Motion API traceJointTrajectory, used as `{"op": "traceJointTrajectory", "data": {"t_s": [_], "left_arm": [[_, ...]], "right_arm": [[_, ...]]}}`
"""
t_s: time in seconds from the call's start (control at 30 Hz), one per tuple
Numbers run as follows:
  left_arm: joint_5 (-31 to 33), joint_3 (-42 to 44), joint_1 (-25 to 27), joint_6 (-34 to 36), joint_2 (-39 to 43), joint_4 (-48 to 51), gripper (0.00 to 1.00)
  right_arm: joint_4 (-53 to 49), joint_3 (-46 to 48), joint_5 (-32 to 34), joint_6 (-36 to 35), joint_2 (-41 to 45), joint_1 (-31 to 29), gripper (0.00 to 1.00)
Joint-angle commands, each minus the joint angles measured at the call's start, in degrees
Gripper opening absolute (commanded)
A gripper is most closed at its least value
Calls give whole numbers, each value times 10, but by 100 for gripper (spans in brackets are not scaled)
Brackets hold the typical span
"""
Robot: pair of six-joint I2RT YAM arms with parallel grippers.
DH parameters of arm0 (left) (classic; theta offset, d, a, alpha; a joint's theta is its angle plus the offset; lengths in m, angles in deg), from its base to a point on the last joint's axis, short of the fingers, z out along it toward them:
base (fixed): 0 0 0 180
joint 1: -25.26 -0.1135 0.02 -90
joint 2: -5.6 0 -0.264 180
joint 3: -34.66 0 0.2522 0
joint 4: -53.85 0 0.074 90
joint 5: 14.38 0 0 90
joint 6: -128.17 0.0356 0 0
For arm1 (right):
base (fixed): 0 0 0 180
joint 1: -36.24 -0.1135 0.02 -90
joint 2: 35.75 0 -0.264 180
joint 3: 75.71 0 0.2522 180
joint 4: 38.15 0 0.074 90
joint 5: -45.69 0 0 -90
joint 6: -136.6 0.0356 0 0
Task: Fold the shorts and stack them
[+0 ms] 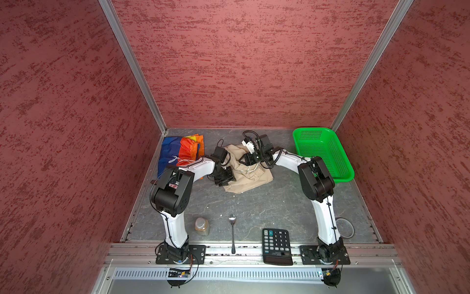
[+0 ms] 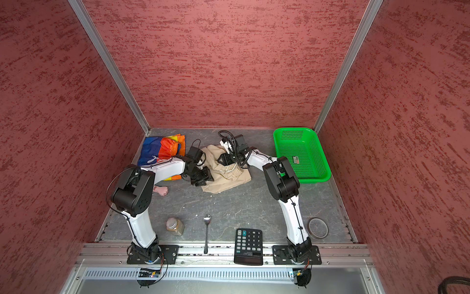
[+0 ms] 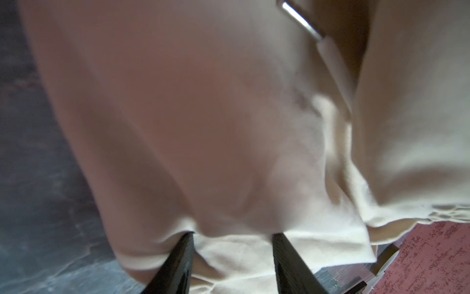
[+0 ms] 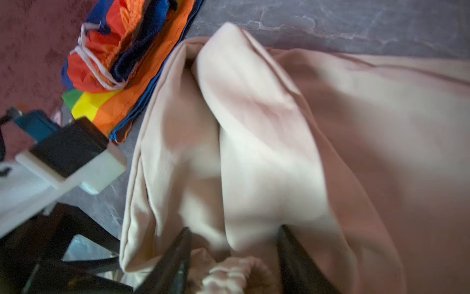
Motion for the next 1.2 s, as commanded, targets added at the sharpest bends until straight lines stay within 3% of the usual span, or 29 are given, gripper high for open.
{"op": "traceJointTrajectory", "data": {"t_s": [0.0, 0.4, 0.5, 0.67, 0.77, 0.93, 1.03, 1.17], "left_arm": [[11, 15, 5, 3, -39, 11, 51], [8, 23, 5, 6, -44, 6, 49], [6, 26, 5, 6, -50, 2, 49], [2, 27, 8, 4, -59, -1, 48], [1, 25, 9, 3, -63, 0, 49], [-1, 17, 12, 0, -62, 8, 51], [-3, 6, 17, -4, -50, 12, 58], [2, -18, 29, -5, -32, 24, 63]], "right_arm": [[4, 9, -21, 9, -4, 3, 0], [102, -5, 67, 136, 12, 92, 0], [80, -39, 106, 164, -19, 106, 0], [41, -72, 228, 204, -63, 109, 0], [55, -71, 215, 210, -74, 111, 0], [27, -80, 241, 190, -48, 111, 47], [15, -56, 275, 172, 10, 111, 55], [18, 22, 297, 150, 125, 93, 57]]}}
